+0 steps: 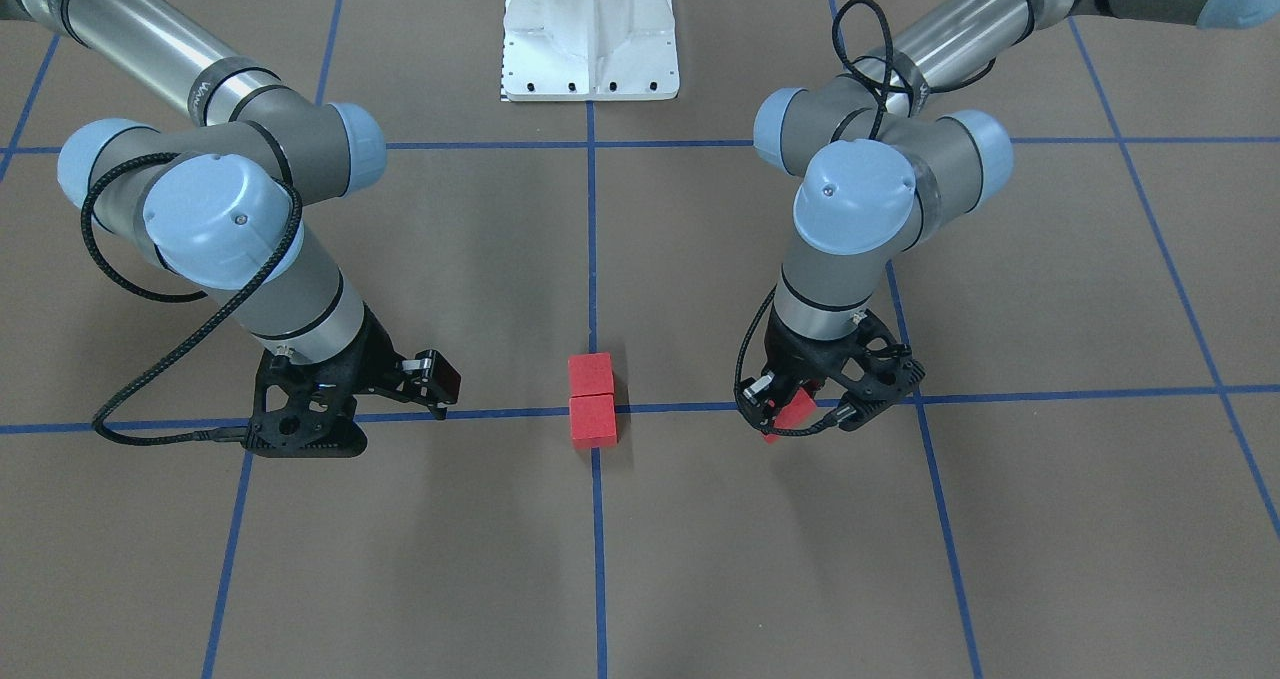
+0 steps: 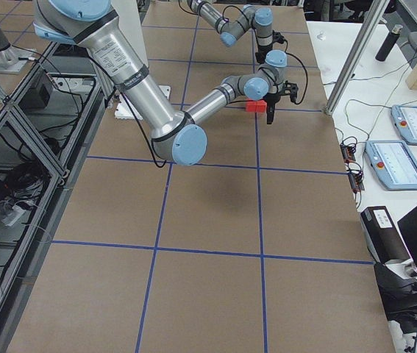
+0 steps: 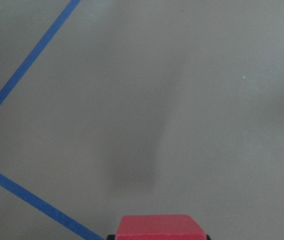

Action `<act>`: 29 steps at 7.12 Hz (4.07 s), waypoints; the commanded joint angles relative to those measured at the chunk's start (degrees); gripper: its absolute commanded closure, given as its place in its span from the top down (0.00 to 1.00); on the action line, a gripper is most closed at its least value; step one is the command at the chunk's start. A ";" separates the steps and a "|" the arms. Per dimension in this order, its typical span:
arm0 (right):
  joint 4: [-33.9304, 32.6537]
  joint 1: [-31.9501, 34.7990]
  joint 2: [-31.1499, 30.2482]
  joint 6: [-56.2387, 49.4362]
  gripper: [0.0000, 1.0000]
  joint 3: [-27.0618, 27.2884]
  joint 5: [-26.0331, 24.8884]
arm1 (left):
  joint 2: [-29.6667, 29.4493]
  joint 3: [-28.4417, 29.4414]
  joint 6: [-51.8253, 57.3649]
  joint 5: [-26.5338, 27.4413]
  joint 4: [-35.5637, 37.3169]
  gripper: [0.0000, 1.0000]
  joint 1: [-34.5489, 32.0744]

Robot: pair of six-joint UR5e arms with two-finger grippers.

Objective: Form red blocks into L shape at center
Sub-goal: 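Move the held cube beside the center cubes' far-left side while the right arm withdraws, then hold the cube down against the center cubes with the left gripper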

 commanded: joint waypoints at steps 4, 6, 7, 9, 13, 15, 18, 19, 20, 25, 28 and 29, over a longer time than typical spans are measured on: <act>0.60 0.23 -0.72 -0.20 0.99 0.02 0.17 | -9.17 7.60 -16.33 0.10 8.65 0.00 1.57; -0.01 0.23 -2.30 -0.11 0.99 0.19 0.26 | -12.24 12.34 -23.80 0.10 9.27 0.00 1.65; 0.07 0.40 -3.26 -0.11 0.99 0.19 0.08 | -13.73 14.28 -26.80 0.19 9.96 0.00 2.18; 0.26 3.21 -5.37 -0.20 0.99 2.46 0.43 | -16.03 15.35 -31.37 0.54 11.72 0.00 4.02; -0.01 6.73 -6.52 -1.78 0.99 2.21 5.79 | -19.54 20.61 -38.94 3.62 12.61 0.00 5.61; -0.01 6.73 -6.70 -1.78 0.99 2.30 5.79 | -21.30 23.17 -40.71 3.53 12.61 0.00 5.61; 0.08 6.73 -7.05 -1.78 0.99 2.39 5.71 | -21.31 23.26 -39.66 3.35 11.82 0.00 5.52; 0.08 6.73 -7.14 -1.78 0.99 2.39 5.70 | -21.22 23.26 -40.27 3.35 11.82 0.00 5.70; 0.08 6.73 -7.23 -1.78 0.99 2.39 5.70 | -21.22 23.26 -40.71 3.35 11.82 0.00 6.22; 0.08 6.73 -7.14 -1.78 0.99 2.39 5.70 | -21.13 24.05 -41.42 3.44 11.55 0.00 7.80; 0.08 6.65 -7.14 -1.78 0.99 2.57 5.70 | -21.13 24.05 -41.51 3.44 11.38 0.00 7.81; 0.08 6.73 -7.14 -1.78 0.99 2.57 5.70 | -21.13 24.14 -41.51 3.53 10.68 0.00 7.72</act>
